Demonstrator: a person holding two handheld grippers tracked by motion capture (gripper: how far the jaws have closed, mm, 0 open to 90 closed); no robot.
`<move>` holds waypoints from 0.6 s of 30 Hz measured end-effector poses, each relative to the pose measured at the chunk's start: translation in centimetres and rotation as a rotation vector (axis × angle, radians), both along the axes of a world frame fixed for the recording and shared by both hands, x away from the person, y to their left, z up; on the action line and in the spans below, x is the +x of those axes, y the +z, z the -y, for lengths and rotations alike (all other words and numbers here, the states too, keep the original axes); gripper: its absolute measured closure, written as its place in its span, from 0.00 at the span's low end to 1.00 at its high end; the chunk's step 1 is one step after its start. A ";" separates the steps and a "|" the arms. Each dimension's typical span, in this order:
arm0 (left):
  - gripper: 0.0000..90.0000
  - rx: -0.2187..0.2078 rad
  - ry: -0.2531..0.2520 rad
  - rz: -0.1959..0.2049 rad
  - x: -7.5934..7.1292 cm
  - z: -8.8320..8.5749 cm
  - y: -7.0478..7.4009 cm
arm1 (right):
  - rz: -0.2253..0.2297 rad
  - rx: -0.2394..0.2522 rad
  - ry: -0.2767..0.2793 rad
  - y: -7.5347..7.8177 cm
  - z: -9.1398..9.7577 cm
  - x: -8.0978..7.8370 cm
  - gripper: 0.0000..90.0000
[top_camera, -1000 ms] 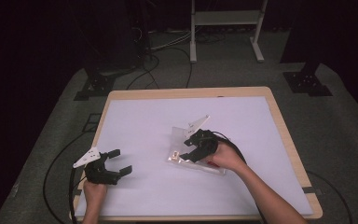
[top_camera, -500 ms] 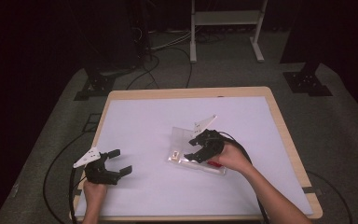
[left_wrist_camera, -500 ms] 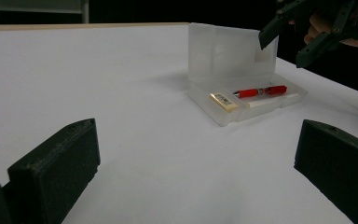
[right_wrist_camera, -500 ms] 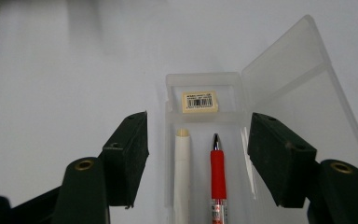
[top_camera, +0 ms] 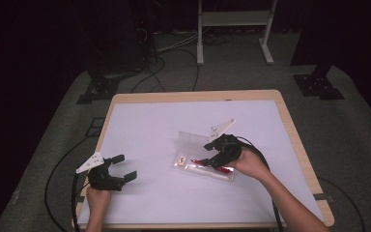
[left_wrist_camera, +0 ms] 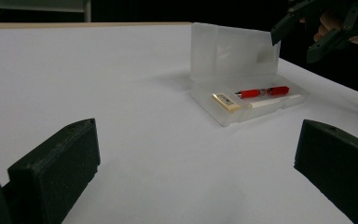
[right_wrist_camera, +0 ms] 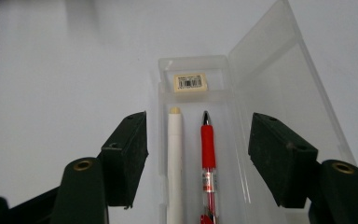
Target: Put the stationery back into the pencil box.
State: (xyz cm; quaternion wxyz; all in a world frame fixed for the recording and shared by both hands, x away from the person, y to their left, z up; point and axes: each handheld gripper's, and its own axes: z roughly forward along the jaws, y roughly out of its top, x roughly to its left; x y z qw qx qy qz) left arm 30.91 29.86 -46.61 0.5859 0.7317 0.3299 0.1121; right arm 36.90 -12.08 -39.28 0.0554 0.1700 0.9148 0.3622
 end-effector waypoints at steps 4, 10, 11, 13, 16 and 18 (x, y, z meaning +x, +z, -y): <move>0.00 0.003 0.000 0.000 0.0 0.0 0.0 | -0.005 -0.002 -0.009 -0.2 0.6 0.0 0.41; 0.00 0.000 -0.003 0.001 0.0 0.0 0.0 | -0.008 -0.002 -0.018 -0.2 1.2 -0.3 0.41; 0.00 0.000 -0.003 0.001 0.0 0.0 0.0 | -0.009 -0.005 -0.021 -0.1 1.3 -0.3 0.41; 0.00 0.001 -0.005 0.002 0.0 0.0 0.0 | -0.007 -0.005 -0.023 -0.1 1.5 -0.3 0.41; 0.00 0.004 -0.007 0.003 0.0 0.0 0.0 | -0.008 -0.001 -0.030 -0.1 1.7 -0.3 0.41; 0.00 0.002 -0.005 0.003 -0.1 0.0 0.0 | -0.010 -0.001 -0.034 -0.1 1.9 -0.4 0.41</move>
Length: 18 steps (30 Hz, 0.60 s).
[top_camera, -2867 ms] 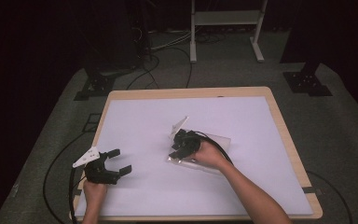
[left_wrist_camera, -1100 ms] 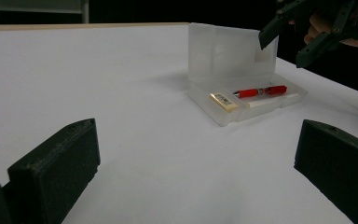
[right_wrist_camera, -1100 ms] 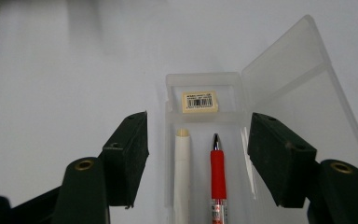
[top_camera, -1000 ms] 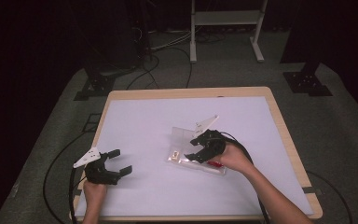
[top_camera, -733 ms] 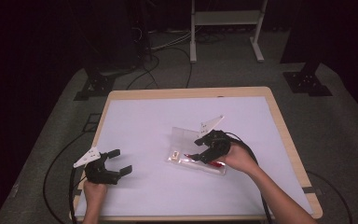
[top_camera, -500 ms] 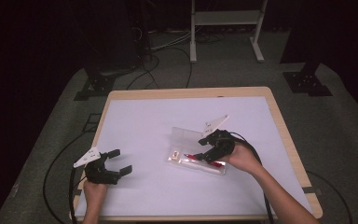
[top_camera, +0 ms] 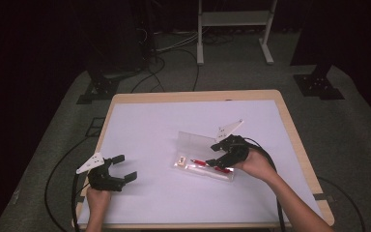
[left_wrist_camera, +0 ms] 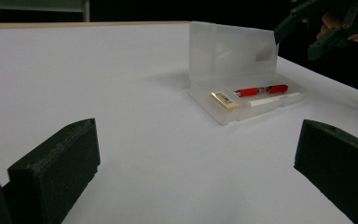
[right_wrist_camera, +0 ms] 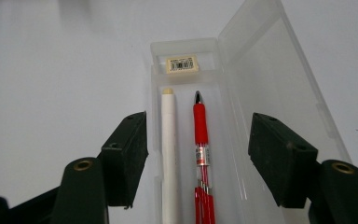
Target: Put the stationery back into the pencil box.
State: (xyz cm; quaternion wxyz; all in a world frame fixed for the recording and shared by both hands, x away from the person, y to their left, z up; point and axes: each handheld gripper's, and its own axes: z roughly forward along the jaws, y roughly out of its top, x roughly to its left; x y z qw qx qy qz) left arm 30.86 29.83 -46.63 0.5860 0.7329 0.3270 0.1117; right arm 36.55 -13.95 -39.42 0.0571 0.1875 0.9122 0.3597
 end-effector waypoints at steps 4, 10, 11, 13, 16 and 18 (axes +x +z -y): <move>0.00 0.003 -0.001 0.001 0.0 0.0 0.0 | -0.001 -0.006 0.001 -0.1 0.4 -0.1 0.41; 0.00 0.004 -0.001 0.002 0.0 0.0 0.0 | 0.002 -0.007 -0.004 -0.2 1.1 -0.4 0.41; 0.00 0.004 -0.001 0.002 0.0 0.0 0.0 | -0.003 -0.007 -0.011 -0.2 1.1 -0.5 0.41; 0.00 0.004 -0.001 0.001 0.0 0.0 0.0 | -0.004 -0.011 -0.014 -0.3 1.4 -0.6 0.41; 0.00 0.004 -0.001 0.002 0.0 0.0 0.0 | -0.005 -0.009 -0.022 -0.3 1.9 -0.8 0.41; 0.00 0.004 0.000 0.002 0.0 0.0 0.0 | -0.005 -0.004 -0.028 -0.3 2.1 -0.9 0.40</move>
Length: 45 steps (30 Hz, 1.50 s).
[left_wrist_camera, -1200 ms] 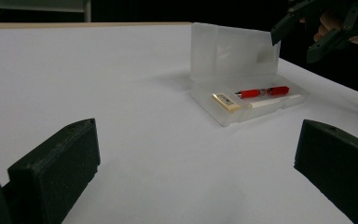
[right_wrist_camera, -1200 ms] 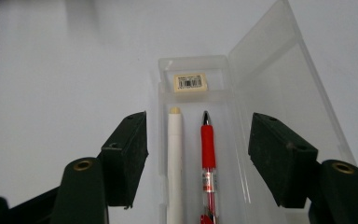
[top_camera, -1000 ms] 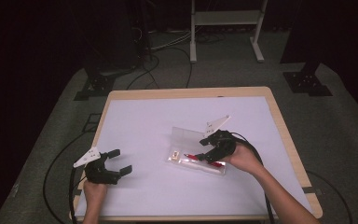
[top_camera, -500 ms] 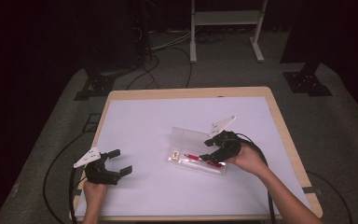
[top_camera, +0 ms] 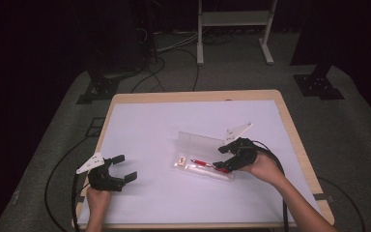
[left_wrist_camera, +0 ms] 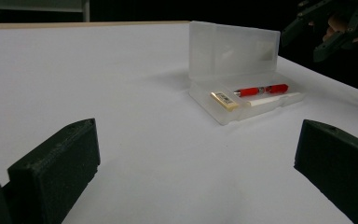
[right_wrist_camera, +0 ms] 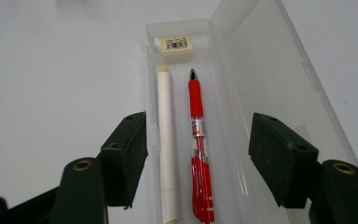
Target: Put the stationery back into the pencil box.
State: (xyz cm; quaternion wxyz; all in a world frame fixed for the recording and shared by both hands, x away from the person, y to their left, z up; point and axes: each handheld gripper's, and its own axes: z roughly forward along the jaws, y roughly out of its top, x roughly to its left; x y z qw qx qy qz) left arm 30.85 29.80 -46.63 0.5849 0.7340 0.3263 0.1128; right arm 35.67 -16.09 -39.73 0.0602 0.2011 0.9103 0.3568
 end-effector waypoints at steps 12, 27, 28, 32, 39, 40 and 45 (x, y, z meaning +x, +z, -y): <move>0.00 0.002 0.000 0.001 0.0 0.0 0.0 | -0.014 0.001 -0.027 -0.6 1.6 -0.5 0.40; 0.00 0.002 0.000 0.001 0.0 0.1 0.0 | -0.028 0.007 -0.051 -1.5 3.5 -1.3 0.40; 0.00 0.003 0.000 0.000 0.0 0.1 0.0 | -0.026 0.009 -0.049 -1.6 3.7 -1.3 0.40; 0.00 0.004 0.000 -0.001 0.0 0.0 0.0 | -0.032 0.013 -0.059 -1.8 4.2 -1.6 0.39; 0.00 0.002 0.002 -0.002 0.0 0.1 0.0 | -0.036 0.014 -0.071 -2.3 5.0 -1.9 0.38; 0.00 0.002 0.002 -0.001 0.0 0.1 0.0 | -0.033 0.018 -0.073 -2.3 5.1 -2.0 0.38; 0.00 0.003 0.001 -0.001 0.0 0.1 0.0 | -0.033 0.021 -0.085 -2.4 5.6 -2.2 0.37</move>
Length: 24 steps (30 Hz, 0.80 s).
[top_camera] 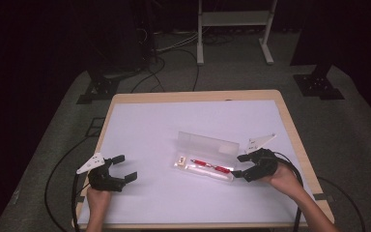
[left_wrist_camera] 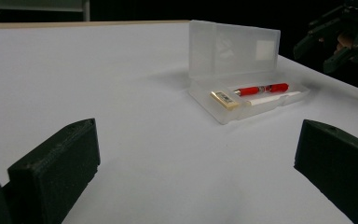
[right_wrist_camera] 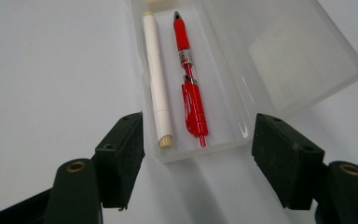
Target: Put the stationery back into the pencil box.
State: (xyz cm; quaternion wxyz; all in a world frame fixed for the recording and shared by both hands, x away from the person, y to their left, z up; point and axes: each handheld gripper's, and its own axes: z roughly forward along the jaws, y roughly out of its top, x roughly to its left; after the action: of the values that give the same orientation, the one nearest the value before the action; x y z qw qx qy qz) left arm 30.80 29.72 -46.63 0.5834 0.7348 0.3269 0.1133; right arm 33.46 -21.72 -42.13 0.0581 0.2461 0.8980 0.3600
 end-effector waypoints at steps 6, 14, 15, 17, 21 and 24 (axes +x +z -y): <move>0.00 0.000 0.001 0.000 0.0 0.0 0.0 | 0.005 0.004 -0.013 0.0 0.7 -0.4 0.36; 0.00 0.000 0.002 -0.001 0.0 0.0 0.0 | 0.009 0.007 -0.030 -0.1 1.7 -1.0 0.36; 0.00 0.000 0.002 -0.001 0.0 0.0 0.0 | 0.009 0.007 -0.031 -0.1 1.8 -1.1 0.36; 0.00 0.001 0.002 -0.001 0.0 0.0 0.0 | 0.009 0.010 -0.037 -0.2 2.2 -1.2 0.36; 0.00 0.003 0.001 0.001 0.0 0.0 0.0 | 0.002 0.017 -0.053 -0.5 2.7 -1.4 0.36; 0.00 0.004 0.001 0.001 0.0 0.0 0.0 | 0.000 0.019 -0.058 -0.8 2.9 -1.5 0.36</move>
State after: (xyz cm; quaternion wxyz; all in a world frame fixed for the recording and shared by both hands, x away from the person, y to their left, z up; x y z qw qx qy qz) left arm 30.84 29.72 -46.65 0.5822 0.7357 0.3268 0.1143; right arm 31.93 -24.66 -42.94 0.0659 0.2724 0.8871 0.3668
